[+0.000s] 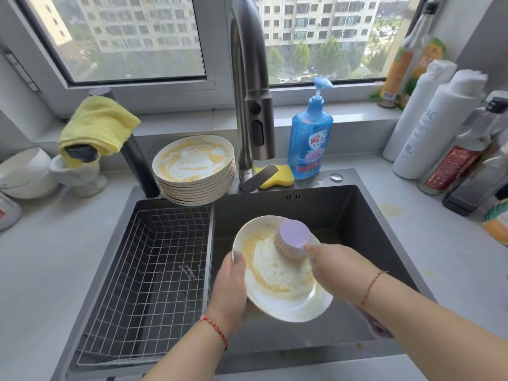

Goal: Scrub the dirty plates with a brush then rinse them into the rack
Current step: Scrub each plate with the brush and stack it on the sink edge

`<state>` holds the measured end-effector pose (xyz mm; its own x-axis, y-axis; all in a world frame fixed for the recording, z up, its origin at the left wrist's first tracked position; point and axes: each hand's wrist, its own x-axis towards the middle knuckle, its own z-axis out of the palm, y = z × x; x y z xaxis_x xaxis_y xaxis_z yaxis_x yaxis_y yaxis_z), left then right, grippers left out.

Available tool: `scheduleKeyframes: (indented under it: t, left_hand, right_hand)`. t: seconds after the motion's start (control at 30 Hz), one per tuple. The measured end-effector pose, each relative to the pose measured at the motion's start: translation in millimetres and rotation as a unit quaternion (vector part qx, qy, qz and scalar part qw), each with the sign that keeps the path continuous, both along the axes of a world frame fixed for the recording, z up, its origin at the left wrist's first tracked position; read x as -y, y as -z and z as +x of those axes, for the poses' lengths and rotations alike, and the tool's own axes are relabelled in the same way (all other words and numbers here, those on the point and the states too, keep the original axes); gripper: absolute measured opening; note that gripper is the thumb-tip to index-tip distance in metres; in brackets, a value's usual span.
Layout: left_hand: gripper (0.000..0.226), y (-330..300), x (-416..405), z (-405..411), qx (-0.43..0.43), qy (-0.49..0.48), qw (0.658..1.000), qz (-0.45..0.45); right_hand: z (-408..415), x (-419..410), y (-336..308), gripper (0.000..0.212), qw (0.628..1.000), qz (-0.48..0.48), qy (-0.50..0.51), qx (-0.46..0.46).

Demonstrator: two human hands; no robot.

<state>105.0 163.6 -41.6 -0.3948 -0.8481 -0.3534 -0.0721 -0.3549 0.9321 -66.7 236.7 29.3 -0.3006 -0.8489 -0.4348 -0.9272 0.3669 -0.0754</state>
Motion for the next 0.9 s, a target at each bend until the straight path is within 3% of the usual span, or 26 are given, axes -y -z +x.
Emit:
scheduleKeyframes:
  t: [0.13, 0.23, 0.33, 0.47, 0.57, 0.67, 0.83, 0.9]
  left_hand:
    - [0.045, 1, 6, 4, -0.004, -0.004, 1.0, 0.009]
    - [0.035, 3, 9, 5, 0.001, -0.018, 1.0, 0.013]
    - [0.052, 1, 7, 2, -0.01, -0.012, 1.0, 0.024]
    - [0.061, -5, 0, 0, -0.037, 0.007, 0.998, 0.049]
    - [0.06, -5, 2, 2, -0.07, 0.018, 0.995, 0.071]
    - [0.058, -6, 6, 4, -0.078, 0.029, 0.993, 0.082]
    - [0.055, -6, 12, 8, -0.075, 0.033, 0.995, 0.054]
    - [0.054, -8, 14, 9, -0.079, 0.041, 0.995, 0.052]
  right_hand:
    - [1, -20, -7, 0.046, 0.986, 0.137, -0.09, -0.032]
    - [14, -35, -23, 0.039, 0.983, 0.139, -0.101, 0.072]
    - [34, -32, -31, 0.035, 0.963, 0.088, -0.043, 0.249]
    - [44, 0, -21, 0.039, 0.975, -0.052, 0.048, 0.209]
    - [37, 11, -7, 0.049, 0.979, -0.093, 0.116, 0.137]
    - [41, 12, -1, 0.052, 0.985, -0.104, 0.108, 0.08]
    - [61, 5, -16, 0.047, 0.961, -0.113, 0.046, 0.249]
    - [59, 7, -19, 0.047, 0.962, -0.121, 0.038, 0.242]
